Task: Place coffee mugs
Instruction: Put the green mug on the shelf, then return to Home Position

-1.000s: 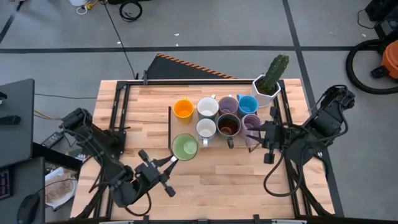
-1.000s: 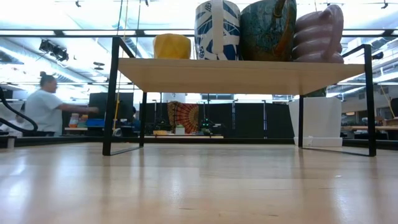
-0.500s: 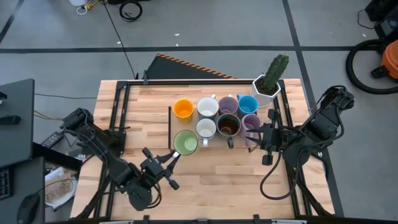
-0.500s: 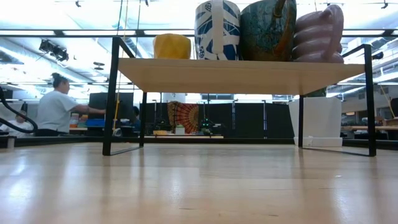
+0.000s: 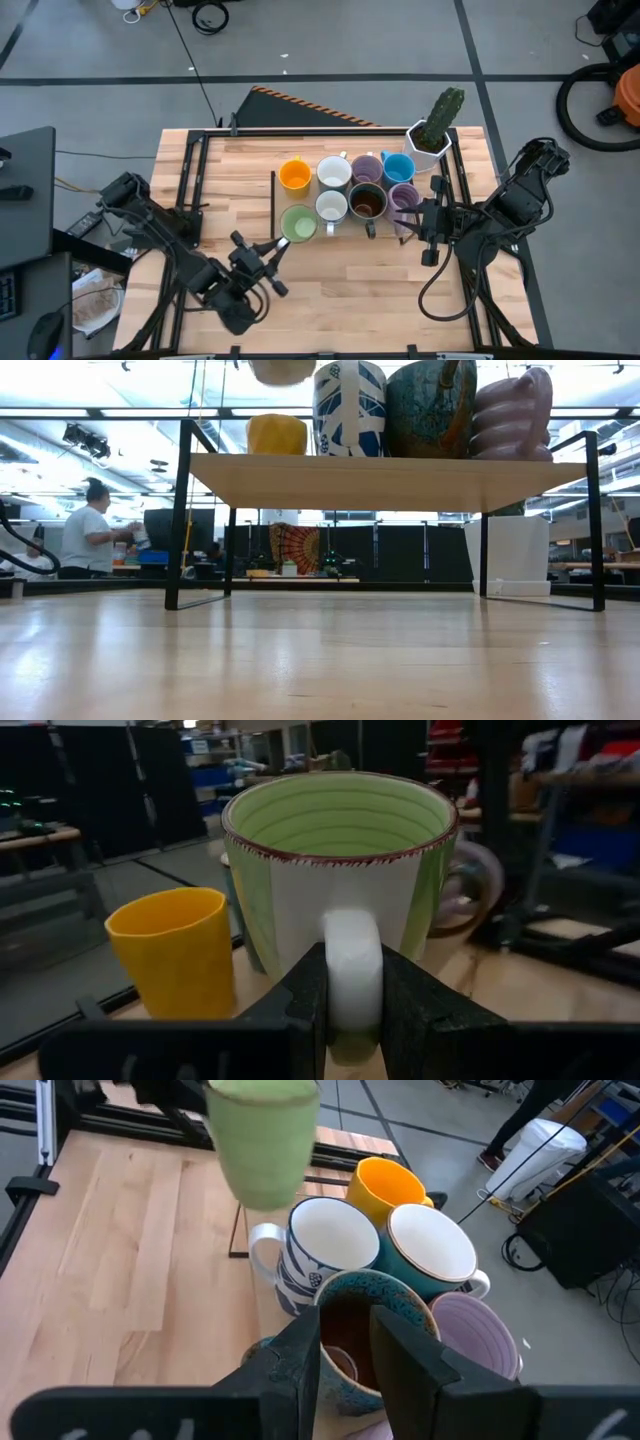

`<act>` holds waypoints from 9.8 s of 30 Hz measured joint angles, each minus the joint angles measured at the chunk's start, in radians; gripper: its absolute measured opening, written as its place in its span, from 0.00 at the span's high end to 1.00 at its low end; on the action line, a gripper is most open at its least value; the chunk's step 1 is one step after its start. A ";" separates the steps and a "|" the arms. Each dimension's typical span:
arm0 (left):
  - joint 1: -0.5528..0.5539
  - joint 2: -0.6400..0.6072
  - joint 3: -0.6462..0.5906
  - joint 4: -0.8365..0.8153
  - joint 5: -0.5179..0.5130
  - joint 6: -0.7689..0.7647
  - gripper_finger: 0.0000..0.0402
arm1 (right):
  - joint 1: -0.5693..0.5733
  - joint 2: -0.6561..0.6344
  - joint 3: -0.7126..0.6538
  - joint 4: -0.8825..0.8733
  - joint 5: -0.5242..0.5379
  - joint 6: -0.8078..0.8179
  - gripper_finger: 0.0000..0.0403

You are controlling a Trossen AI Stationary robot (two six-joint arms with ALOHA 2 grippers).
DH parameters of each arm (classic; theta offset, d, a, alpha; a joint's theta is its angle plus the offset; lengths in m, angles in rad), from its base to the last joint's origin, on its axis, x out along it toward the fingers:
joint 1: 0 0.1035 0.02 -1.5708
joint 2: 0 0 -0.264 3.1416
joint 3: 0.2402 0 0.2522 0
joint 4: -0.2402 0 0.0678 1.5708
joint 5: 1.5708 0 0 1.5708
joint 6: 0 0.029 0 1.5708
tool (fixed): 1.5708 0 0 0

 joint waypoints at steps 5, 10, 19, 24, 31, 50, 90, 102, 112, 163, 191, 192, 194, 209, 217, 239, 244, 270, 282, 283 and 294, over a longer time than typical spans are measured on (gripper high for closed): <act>-0.024 -0.018 0.000 -0.041 -0.012 -0.036 0.84 | 0.000 0.000 0.000 0.002 -0.001 0.000 0.76; -0.024 -0.029 0.000 -0.169 -0.010 -0.165 0.84 | 0.000 0.000 0.000 0.014 -0.011 0.000 0.76; -0.016 -0.032 0.000 -0.566 0.053 -0.631 0.84 | 0.000 0.000 0.000 0.014 -0.014 -0.001 0.76; 0.020 -0.032 0.000 -0.605 0.117 -0.691 0.84 | 0.000 0.000 0.000 0.014 -0.014 -0.002 0.76; 0.086 -0.029 0.000 -0.602 0.226 -0.693 0.84 | 0.000 0.000 0.000 0.014 -0.014 -0.001 0.76; 0.185 -0.028 0.000 -0.602 0.326 -0.663 0.83 | 0.000 0.000 0.000 0.014 -0.014 0.000 0.76; 0.171 -0.030 0.001 -0.489 0.414 -0.524 0.82 | -0.002 0.000 0.000 0.029 -0.048 0.008 0.76; 0.163 -0.035 0.033 -0.490 0.434 -0.447 0.82 | -0.002 0.000 0.000 0.074 -0.093 0.015 0.76; 0.164 -0.036 0.033 -0.489 0.461 -0.448 0.82 | -0.002 0.000 0.000 0.079 -0.102 0.015 0.77; 0.147 -0.081 0.033 -0.205 0.491 -0.050 0.62 | -0.049 0.001 0.000 0.135 -0.224 -0.087 0.77; 0.332 -0.286 0.190 -0.213 0.924 0.639 0.68 | -0.045 -0.085 0.000 0.066 -0.181 -0.078 0.85; 0.350 -0.315 0.170 -0.212 0.945 0.644 0.69 | -0.048 -0.101 0.000 0.058 -0.178 -0.069 0.86; 0.381 -0.367 0.131 -0.210 0.980 0.645 0.71 | -0.050 -0.131 0.000 0.041 -0.178 -0.051 0.88; 0.403 -0.802 -0.362 0.095 1.165 0.646 0.75 | -0.050 -0.445 -0.280 0.151 -0.110 0.085 0.98; 0.403 -1.025 -0.555 0.197 1.153 0.611 0.75 | -0.050 -0.564 -0.417 0.241 -0.097 0.012 0.97; 0.403 -1.453 -1.001 0.571 1.121 0.701 0.75 | -0.058 -0.955 -0.784 0.651 -0.289 0.006 0.97; 0.403 -1.500 -1.046 0.565 1.083 0.708 0.75 | -0.058 -1.071 -0.926 0.850 -0.360 -0.081 0.97; 0.403 -1.574 -1.178 0.671 1.053 0.722 0.75 | -0.059 -1.260 -1.420 1.429 -0.733 -0.271 0.97; 0.402 -1.574 -1.178 0.529 0.985 0.611 0.75 | -0.059 -1.256 -1.524 1.507 -0.739 -0.378 0.97; 0.402 -1.574 -1.178 0.516 0.954 0.606 0.75 | -0.059 -1.256 -1.524 1.513 -0.727 -0.391 0.97; 0.402 -1.574 -1.178 0.383 0.666 0.567 0.75 | -0.059 -1.256 -1.524 1.445 -0.588 -0.594 0.97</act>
